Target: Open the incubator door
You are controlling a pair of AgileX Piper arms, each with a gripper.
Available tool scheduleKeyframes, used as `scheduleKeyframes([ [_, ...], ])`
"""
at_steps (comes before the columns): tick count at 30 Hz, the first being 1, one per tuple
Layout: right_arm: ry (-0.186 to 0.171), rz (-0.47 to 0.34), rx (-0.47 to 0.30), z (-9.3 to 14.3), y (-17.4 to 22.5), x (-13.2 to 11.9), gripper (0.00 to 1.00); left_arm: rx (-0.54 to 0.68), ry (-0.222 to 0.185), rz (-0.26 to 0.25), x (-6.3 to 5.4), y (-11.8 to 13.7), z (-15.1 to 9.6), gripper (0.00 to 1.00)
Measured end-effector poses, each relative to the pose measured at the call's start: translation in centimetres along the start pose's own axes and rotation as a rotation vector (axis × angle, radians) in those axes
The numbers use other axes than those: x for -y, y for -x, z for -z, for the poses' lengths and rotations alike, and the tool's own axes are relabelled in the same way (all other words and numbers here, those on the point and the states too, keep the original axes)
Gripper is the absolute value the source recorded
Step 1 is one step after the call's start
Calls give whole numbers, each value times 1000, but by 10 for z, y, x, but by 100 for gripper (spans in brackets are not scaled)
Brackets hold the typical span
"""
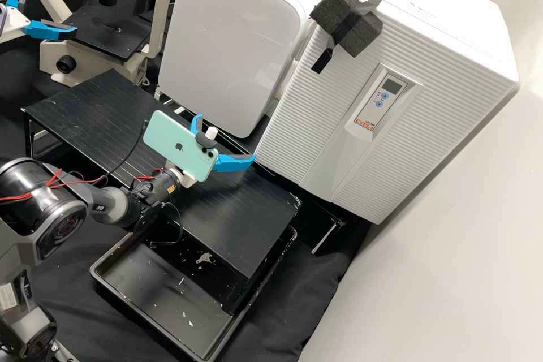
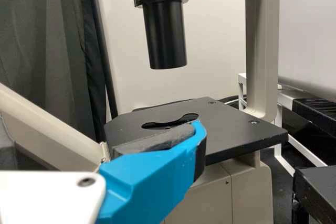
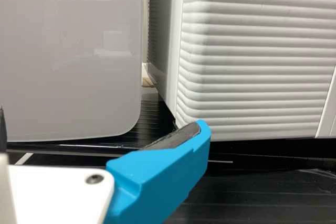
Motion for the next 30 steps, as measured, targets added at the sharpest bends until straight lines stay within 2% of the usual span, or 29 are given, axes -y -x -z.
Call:
scheduleKeyframes([
  [10,0,0,0,0,0,0,100,0,0,0,0,0,0,100],
  [13,-4,-21,0,0,1,-6,100,0,0,0,0,0,0,100],
  [17,-37,-83,-17,4,9,-27,100,0,0,0,0,0,0,100],
  [21,-75,-178,-57,13,15,-55,100,0,0,0,0,0,0,100],
  [28,-78,-290,-142,38,8,-86,100,0,0,0,0,0,0,100],
  [30,-82,-348,-146,47,3,-95,100,0,0,0,0,0,0,100],
])
